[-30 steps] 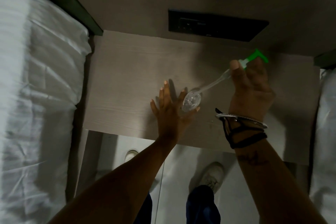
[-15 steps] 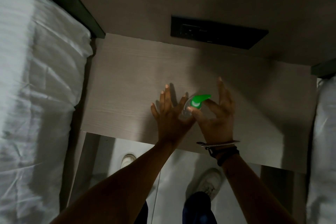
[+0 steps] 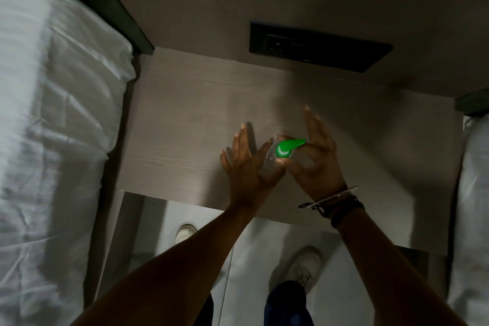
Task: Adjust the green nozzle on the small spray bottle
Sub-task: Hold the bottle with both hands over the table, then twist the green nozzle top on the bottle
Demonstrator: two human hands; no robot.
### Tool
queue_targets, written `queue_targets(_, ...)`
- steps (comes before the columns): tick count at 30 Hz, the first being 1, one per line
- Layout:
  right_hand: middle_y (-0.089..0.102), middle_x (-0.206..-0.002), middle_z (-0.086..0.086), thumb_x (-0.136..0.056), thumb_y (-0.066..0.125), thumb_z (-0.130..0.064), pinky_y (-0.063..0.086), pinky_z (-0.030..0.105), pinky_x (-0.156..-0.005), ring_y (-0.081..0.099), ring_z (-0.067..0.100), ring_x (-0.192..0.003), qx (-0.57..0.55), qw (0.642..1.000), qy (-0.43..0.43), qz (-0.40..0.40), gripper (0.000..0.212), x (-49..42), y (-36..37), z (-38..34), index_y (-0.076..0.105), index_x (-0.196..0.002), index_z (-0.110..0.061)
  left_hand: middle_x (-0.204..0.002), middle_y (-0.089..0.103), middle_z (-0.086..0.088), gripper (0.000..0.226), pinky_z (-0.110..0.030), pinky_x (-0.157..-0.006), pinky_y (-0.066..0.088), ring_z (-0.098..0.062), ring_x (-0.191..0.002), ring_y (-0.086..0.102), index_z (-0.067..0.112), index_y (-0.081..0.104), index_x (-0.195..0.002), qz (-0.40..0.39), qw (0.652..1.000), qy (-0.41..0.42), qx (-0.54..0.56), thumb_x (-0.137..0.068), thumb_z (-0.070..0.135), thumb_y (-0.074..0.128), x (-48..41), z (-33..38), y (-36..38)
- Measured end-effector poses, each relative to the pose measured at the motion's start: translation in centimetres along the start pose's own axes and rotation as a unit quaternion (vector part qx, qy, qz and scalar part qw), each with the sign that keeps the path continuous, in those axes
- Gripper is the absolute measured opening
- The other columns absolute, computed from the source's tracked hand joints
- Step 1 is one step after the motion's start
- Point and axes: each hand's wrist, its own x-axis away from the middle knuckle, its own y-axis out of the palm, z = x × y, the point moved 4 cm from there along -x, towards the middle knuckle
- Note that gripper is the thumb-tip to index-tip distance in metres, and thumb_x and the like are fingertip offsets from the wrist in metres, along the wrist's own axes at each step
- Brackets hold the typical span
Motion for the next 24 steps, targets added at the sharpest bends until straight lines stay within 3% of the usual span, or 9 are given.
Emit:
queue_targets(3,0.032,-0.152,0.011,-0.062,0.078,-0.041,0.027,0.059,-0.109,0.023,0.030,-0.141,0.032,0.998,0.023,0.044,0.041,-0.2,0.0,-0.1,0.069,-0.096,-0.021,-0.163,0.015,-0.011,0.061,-0.066,-0.112,0.014,-0.032,-0.149,0.016,0.045,0.046,-0.133,0.012,1.000,0.009,0.013,-0.080,0.075,0.050,0.0,0.0,0.0)
queue_targets(7,0.002,-0.159,0.017,-0.041,0.076,-0.072,0.021,0.065,-0.112,0.006,0.036,-0.145,0.036,0.997,0.070,0.001,0.115,0.4,0.8,0.1,0.032,-0.138,-0.029,-0.162,0.017,-0.013,0.062,-0.068,-0.110,0.017,-0.035,-0.148,0.018,0.043,0.044,-0.135,0.023,1.000,0.018,0.011,-0.081,0.073,0.048,0.0,-0.2,0.4)
queue_targets(8,-0.004,-0.159,0.017,-0.044,0.072,-0.075,0.018,0.067,-0.112,0.001,0.036,-0.145,0.038,0.997,0.061,-0.022,0.120,0.5,1.0,0.0,0.021,-0.143,-0.032,-0.162,0.016,-0.012,0.062,-0.067,-0.110,0.017,-0.034,-0.149,0.017,0.044,0.044,-0.135,0.022,1.000,0.015,0.015,-0.080,0.072,0.050,-0.1,-0.3,0.5)
queue_targets(9,-0.005,-0.159,0.017,-0.051,0.071,-0.073,0.016,0.069,-0.112,-0.001,0.037,-0.145,0.032,0.998,0.047,-0.037,0.113,0.6,1.1,-0.1,0.020,-0.143,-0.034,-0.162,0.016,-0.011,0.062,-0.067,-0.110,0.017,-0.034,-0.149,0.017,0.044,0.044,-0.135,0.022,1.000,0.013,0.016,-0.079,0.072,0.051,-0.2,-0.3,0.6)
queue_targets(12,0.010,-0.158,0.013,-0.070,0.069,-0.041,0.018,0.070,-0.109,0.007,0.036,-0.145,0.001,1.000,0.007,-0.014,0.056,0.4,0.4,-0.5,0.057,-0.123,-0.028,-0.162,0.015,-0.010,0.064,-0.065,-0.111,0.016,-0.032,-0.149,0.017,0.045,0.043,-0.134,0.015,1.000,0.016,0.001,-0.079,0.077,0.048,-0.1,-0.4,0.5)
queue_targets(15,0.023,-0.156,0.009,-0.069,0.068,-0.031,0.023,0.069,-0.107,0.014,0.035,-0.145,0.034,0.999,-0.003,0.035,0.029,0.1,0.1,-0.4,0.069,-0.096,-0.022,-0.163,0.015,-0.009,0.061,-0.062,-0.112,0.013,-0.031,-0.149,0.016,0.045,0.044,-0.131,0.008,1.000,0.013,0.013,-0.079,0.077,0.049,-0.2,-0.2,0.3)
queue_targets(17,0.018,-0.158,0.011,-0.060,0.074,-0.044,0.016,0.068,-0.112,0.010,0.033,-0.145,0.042,0.998,0.033,0.028,0.044,-0.2,0.6,-0.2,0.065,-0.097,-0.020,-0.162,0.019,-0.011,0.059,-0.063,-0.111,0.013,-0.032,-0.148,0.019,0.042,0.048,-0.128,0.016,0.999,0.020,0.020,-0.080,0.075,0.044,-0.2,-0.1,0.1)
queue_targets(20,-0.002,-0.159,0.014,-0.051,0.081,-0.061,0.011,0.065,-0.115,0.000,0.034,-0.146,0.039,0.997,0.049,-0.050,0.095,0.1,1.9,-0.2,0.045,-0.131,-0.025,-0.161,0.020,-0.013,0.059,-0.061,-0.112,0.009,-0.033,-0.149,0.016,0.037,0.053,-0.130,0.017,0.998,0.046,0.038,-0.081,0.070,0.049,-0.2,-0.3,-0.2)
queue_targets(24,0.001,-0.159,0.012,-0.070,0.063,-0.050,0.015,0.070,-0.111,0.000,0.034,-0.145,0.026,0.998,-0.002,-0.060,0.070,0.3,1.1,-0.2,0.046,-0.134,-0.027,-0.162,0.020,-0.011,0.058,-0.061,-0.112,0.009,-0.033,-0.148,0.017,0.041,0.052,-0.128,-0.005,0.999,0.042,0.027,-0.080,0.073,0.049,-0.6,-0.3,-0.4)
